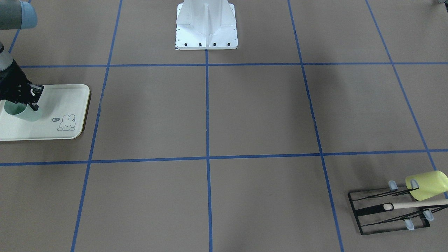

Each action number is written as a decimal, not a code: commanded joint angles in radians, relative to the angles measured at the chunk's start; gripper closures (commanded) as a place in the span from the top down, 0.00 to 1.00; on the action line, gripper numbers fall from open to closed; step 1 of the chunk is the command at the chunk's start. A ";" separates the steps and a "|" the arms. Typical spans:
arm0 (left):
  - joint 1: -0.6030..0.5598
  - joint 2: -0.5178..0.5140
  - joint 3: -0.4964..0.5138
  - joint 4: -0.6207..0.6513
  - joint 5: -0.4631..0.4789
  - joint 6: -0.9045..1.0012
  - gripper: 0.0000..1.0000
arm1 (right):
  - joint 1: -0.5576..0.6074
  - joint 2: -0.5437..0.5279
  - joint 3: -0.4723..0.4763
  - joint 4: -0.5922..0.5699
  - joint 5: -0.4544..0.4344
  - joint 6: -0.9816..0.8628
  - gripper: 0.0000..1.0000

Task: Left arm grabs green cup and hands to right arm on tray

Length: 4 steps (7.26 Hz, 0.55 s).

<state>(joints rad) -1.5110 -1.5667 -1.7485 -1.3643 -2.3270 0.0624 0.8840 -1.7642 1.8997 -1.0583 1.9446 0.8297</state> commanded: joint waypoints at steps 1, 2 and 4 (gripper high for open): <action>0.002 -0.001 0.003 -0.001 0.000 0.001 1.00 | -0.025 0.003 -0.014 0.004 -0.024 -0.003 0.68; 0.002 -0.001 0.003 -0.001 0.000 0.001 1.00 | -0.028 0.009 -0.013 0.004 -0.027 -0.007 1.00; 0.002 -0.003 0.003 -0.001 0.000 0.001 1.00 | -0.020 0.011 0.042 -0.009 0.003 -0.017 1.00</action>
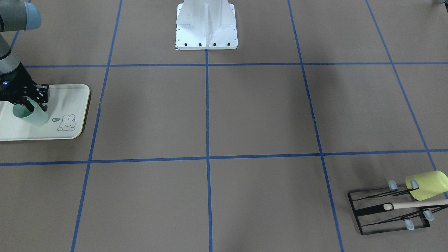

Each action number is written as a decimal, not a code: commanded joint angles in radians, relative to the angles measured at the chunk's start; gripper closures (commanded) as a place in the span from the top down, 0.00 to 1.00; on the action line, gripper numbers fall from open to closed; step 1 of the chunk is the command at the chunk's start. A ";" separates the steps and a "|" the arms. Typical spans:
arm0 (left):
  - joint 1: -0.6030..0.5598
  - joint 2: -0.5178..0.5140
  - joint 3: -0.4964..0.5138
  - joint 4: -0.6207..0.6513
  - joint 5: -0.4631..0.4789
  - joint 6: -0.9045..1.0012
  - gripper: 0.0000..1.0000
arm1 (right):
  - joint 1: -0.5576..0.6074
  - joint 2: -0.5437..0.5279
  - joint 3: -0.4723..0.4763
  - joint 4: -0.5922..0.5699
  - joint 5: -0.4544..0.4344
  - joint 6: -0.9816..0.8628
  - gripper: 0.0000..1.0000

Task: Left arm grabs green cup and hands to right arm on tray

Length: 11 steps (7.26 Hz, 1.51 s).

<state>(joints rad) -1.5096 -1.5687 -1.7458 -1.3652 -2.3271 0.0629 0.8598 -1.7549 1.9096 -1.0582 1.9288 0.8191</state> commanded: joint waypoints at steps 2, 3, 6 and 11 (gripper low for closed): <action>0.000 0.001 0.002 0.000 0.002 0.000 1.00 | 0.149 0.035 0.072 -0.140 0.163 -0.132 1.00; 0.000 0.004 0.000 0.000 0.002 0.003 1.00 | 0.260 0.069 0.072 -0.255 0.230 -0.303 1.00; -0.004 0.019 0.002 -0.003 0.009 0.020 1.00 | 0.512 0.095 0.058 -0.524 0.303 -0.770 1.00; -0.040 0.111 0.000 -0.127 0.008 0.064 1.00 | 0.745 -0.026 -0.066 -0.557 0.349 -1.094 1.00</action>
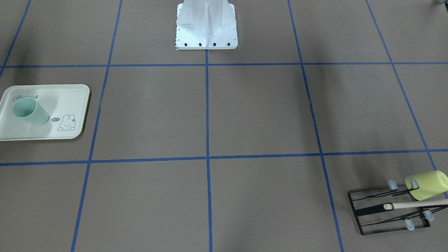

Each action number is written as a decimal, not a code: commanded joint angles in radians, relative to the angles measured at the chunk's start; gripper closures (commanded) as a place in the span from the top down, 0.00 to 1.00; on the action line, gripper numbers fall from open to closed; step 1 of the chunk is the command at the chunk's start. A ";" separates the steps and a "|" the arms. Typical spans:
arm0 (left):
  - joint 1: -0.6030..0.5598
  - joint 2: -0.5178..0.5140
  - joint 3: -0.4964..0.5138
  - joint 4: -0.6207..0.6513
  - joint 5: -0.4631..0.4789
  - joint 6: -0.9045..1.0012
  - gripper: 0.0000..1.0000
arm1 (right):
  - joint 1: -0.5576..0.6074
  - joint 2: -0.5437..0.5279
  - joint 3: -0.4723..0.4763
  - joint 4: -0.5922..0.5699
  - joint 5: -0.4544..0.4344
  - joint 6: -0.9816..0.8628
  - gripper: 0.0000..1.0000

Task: Left arm grabs green cup and hands to right arm on tray

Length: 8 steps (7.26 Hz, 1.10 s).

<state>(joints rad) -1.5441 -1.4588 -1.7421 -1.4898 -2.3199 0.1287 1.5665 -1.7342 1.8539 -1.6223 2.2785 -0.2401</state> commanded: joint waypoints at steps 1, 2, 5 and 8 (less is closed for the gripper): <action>-0.005 0.000 -0.002 -0.001 0.002 -0.001 1.00 | 0.046 -0.048 -0.013 0.007 -0.004 -0.034 1.00; -0.005 0.000 0.004 -0.001 0.002 -0.001 1.00 | 0.046 -0.051 -0.031 0.005 -0.001 -0.025 1.00; -0.013 0.000 -0.007 -0.003 0.004 -0.001 1.00 | 0.046 -0.062 -0.047 0.007 0.003 -0.024 1.00; -0.016 0.002 -0.013 -0.003 0.007 0.003 1.00 | 0.046 -0.059 -0.042 0.007 0.006 -0.024 1.00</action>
